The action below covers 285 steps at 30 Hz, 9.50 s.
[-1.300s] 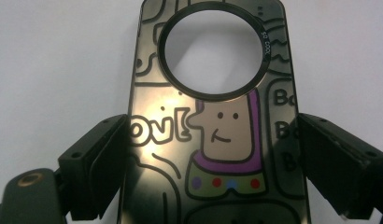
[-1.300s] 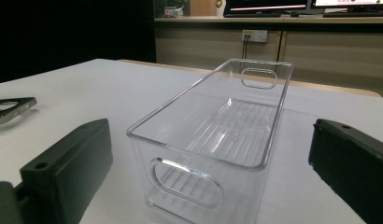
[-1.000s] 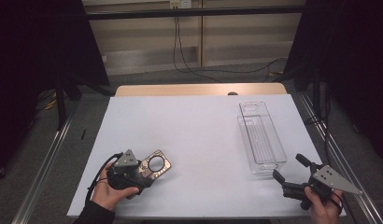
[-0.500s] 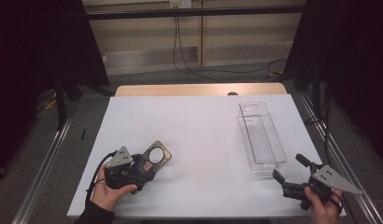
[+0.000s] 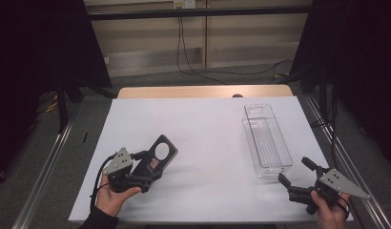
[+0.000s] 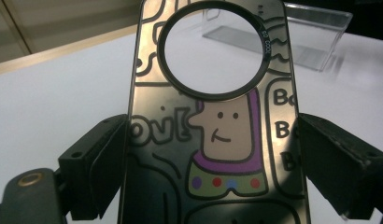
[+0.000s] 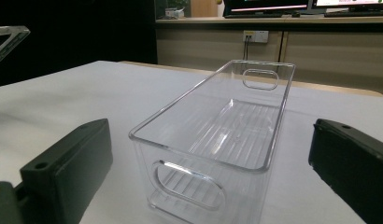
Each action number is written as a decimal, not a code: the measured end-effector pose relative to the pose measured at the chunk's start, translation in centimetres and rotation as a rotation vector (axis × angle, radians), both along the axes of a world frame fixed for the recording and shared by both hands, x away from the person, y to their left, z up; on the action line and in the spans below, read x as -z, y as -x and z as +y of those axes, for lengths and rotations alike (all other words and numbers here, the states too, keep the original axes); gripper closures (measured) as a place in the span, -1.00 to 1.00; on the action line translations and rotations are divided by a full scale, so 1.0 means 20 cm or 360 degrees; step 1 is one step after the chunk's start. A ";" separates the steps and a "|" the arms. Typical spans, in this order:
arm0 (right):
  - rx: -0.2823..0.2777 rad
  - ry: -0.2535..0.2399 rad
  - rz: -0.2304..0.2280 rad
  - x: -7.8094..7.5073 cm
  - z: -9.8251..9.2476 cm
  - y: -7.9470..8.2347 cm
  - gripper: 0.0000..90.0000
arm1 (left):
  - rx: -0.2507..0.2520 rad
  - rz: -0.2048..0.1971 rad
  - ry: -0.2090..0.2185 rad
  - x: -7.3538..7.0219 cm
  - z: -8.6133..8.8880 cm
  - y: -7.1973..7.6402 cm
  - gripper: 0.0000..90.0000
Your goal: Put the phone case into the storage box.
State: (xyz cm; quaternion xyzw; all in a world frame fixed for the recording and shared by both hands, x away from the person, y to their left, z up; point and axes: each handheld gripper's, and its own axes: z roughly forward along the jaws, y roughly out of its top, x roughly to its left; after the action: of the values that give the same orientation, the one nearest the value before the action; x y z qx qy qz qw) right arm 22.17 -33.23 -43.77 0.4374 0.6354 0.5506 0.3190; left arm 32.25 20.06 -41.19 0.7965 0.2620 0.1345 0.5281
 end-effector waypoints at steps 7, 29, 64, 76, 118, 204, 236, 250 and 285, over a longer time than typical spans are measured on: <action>-0.0007 -0.0007 -0.0006 0.00 0.00 0.00 -1.00 | 0.0055 -0.0049 0.0051 -0.03 -0.05 0.01 -0.73; -0.0174 0.0064 -0.0041 -0.07 0.07 -0.01 -1.00 | 0.0349 -0.0061 0.0231 -0.10 -0.31 0.01 -0.73; -0.0693 -0.0127 -0.0120 -0.19 0.36 -0.12 -1.00 | 0.0607 0.0028 0.0365 -0.13 -0.55 0.03 -0.73; -0.0889 -0.0148 -0.0143 -0.25 0.46 -0.18 -1.00 | 0.0730 0.0039 0.0369 -0.16 -0.61 0.06 -0.73; -0.1428 -0.0116 0.0079 -0.33 0.57 -0.31 -0.96 | 0.0899 0.0123 0.0371 -0.13 -0.66 0.07 -0.73; -0.1219 0.0013 0.0297 -0.36 0.55 -0.42 -0.74 | -0.0154 -0.0134 0.0261 -0.02 -0.11 0.09 -0.98; -0.0896 -0.0005 0.0321 -0.40 0.42 -0.48 -0.74 | -0.0648 -0.0142 0.0316 0.10 0.18 0.19 -0.96; -0.0725 -0.0024 0.0296 -0.48 0.34 -0.56 -0.74 | -0.0589 -0.0193 0.0303 0.10 0.16 0.21 -0.97; -0.0383 -0.0018 0.0253 -0.67 0.17 -0.66 -0.73 | -0.0568 -0.0173 0.0279 0.10 0.14 0.21 -0.96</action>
State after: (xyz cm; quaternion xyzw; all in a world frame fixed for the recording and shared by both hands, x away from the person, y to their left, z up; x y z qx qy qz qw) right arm 35.46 -29.82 -30.44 0.4020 0.7034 0.5522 0.1969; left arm 27.99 22.90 -43.10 0.6800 0.3809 0.2455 0.5764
